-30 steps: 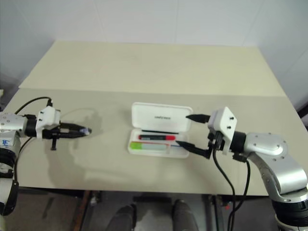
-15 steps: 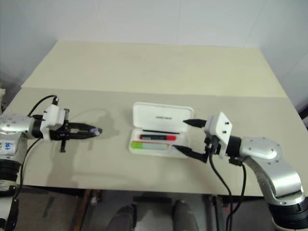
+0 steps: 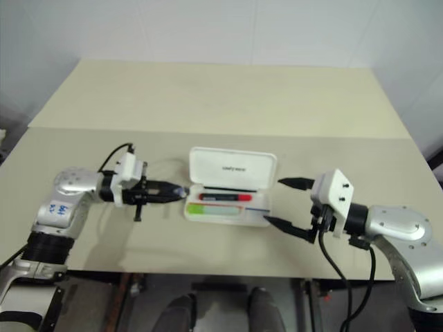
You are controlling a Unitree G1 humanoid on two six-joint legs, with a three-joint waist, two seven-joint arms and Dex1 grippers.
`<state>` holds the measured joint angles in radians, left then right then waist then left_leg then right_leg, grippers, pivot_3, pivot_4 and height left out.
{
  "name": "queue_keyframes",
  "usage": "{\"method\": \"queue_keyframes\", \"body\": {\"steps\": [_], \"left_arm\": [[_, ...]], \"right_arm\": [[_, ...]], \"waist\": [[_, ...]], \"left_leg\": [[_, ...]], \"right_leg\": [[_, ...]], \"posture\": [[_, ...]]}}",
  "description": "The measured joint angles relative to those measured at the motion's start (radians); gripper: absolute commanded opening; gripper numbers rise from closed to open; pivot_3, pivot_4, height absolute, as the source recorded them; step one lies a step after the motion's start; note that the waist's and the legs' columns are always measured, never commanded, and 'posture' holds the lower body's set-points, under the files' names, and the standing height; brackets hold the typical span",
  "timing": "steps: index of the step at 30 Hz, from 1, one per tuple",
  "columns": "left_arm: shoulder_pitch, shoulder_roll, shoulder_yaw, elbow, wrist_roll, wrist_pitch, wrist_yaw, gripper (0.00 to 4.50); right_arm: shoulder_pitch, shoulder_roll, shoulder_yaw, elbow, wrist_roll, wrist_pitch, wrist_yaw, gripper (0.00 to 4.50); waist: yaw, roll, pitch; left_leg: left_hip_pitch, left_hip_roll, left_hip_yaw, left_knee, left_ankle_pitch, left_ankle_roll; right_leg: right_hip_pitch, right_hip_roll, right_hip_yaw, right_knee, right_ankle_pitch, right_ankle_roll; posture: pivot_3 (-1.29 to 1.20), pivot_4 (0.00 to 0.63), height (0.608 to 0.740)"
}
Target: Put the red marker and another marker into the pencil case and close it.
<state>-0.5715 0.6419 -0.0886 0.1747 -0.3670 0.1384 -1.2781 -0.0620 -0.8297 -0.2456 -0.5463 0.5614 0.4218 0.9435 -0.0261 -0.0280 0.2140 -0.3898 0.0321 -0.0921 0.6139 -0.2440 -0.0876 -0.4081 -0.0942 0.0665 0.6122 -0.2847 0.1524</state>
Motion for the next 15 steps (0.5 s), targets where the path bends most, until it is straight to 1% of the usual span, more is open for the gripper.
{"method": "queue_keyframes", "body": {"steps": [5,8,11,15], "left_arm": [[-0.018,-0.085,-0.056,-0.006,0.034,0.029,0.044,0.3],[-0.056,-0.133,-0.101,-0.006,0.061,0.036,0.057,0.3],[-0.086,-0.152,-0.125,-0.007,0.08,0.044,0.057,0.3],[-0.113,-0.185,-0.154,-0.007,0.101,0.066,0.066,0.3]], "right_arm": [[0.052,-0.015,-0.064,-0.049,0.018,0.025,-0.021,4.5],[0.098,-0.021,-0.098,-0.083,0.026,0.043,-0.031,4.5],[0.123,-0.021,-0.123,-0.107,0.034,0.058,-0.05,4.5],[0.133,-0.021,-0.125,-0.13,0.04,0.068,-0.078,4.5]], "waist": [[0.002,0.0,0.0],[0.007,0.0,0.0],[0.004,0.0,0.0],[0.0,0.0,0.0]], "left_leg": [[0.0,0.0,0.0,0.0,0.0,0.0],[-0.001,-0.001,-0.001,0.0,0.0,0.0],[-0.001,-0.001,-0.001,0.0,0.0,0.0],[0.0,-0.001,-0.001,0.0,0.0,0.0]], "right_leg": [[0.0,0.0,0.0,-0.001,0.0,0.0],[0.0,0.0,0.0,-0.002,0.0,0.001],[0.001,0.0,0.0,-0.002,0.0,0.001],[0.001,0.0,0.0,-0.002,0.0,0.001]], "posture": [[0.0,0.15,0.74],[0.0,0.15,0.74],[0.0,0.15,0.74],[0.0,0.15,0.74]]}}
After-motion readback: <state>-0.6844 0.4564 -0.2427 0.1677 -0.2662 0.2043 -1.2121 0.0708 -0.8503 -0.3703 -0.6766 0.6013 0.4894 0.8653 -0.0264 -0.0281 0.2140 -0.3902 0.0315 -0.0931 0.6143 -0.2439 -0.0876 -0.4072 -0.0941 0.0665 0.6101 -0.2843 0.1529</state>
